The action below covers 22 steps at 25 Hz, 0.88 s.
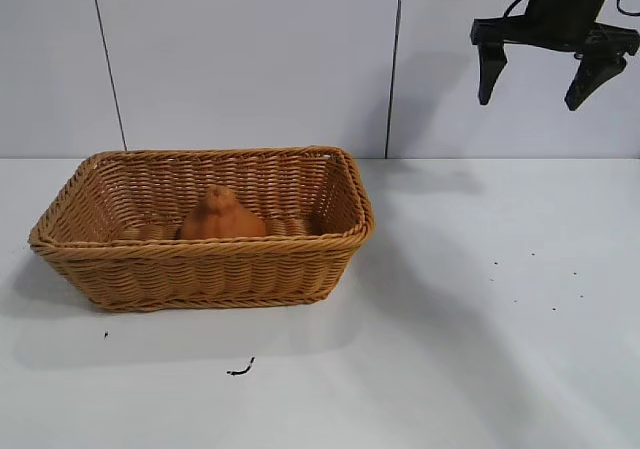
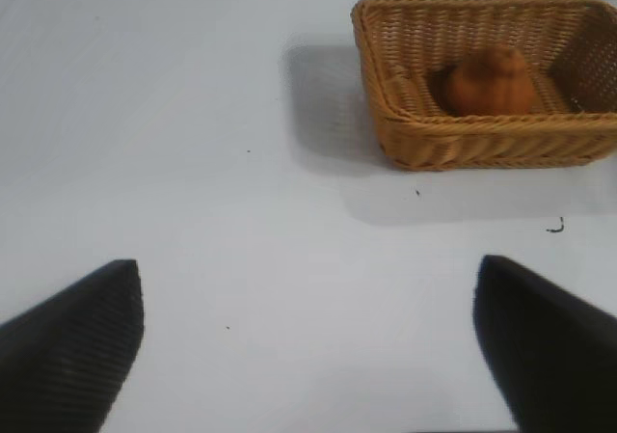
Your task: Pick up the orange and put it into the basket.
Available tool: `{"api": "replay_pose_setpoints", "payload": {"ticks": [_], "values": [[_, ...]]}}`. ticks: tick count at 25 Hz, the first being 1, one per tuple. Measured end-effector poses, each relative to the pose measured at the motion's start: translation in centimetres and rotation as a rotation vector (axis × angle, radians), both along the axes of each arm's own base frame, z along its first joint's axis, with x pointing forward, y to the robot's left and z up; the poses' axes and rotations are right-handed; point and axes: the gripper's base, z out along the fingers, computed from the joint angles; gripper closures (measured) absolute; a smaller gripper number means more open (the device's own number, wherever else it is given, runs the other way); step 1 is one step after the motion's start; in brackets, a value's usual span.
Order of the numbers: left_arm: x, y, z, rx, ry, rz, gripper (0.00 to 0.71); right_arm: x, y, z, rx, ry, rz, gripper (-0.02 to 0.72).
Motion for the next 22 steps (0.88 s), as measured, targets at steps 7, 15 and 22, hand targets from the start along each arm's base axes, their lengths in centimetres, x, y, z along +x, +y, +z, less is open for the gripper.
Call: {"api": "replay_pose_setpoints", "payload": {"ticks": [7, 15, 22], "values": [[0.0, 0.0, 0.0, 0.000, 0.000, 0.000, 0.044, -2.2, -0.2, 1.3, -0.019, 0.034, 0.011, 0.010], [0.0, 0.0, 0.0, 0.000, 0.000, 0.000, 0.044, -12.2, -0.6, 4.9, -0.035, 0.126, 0.044, 0.010], [0.0, 0.0, 0.0, 0.000, 0.000, 0.000, 0.044, -24.7, -1.0, 7.0, -0.020, 0.130, 0.049, 0.010]]}}
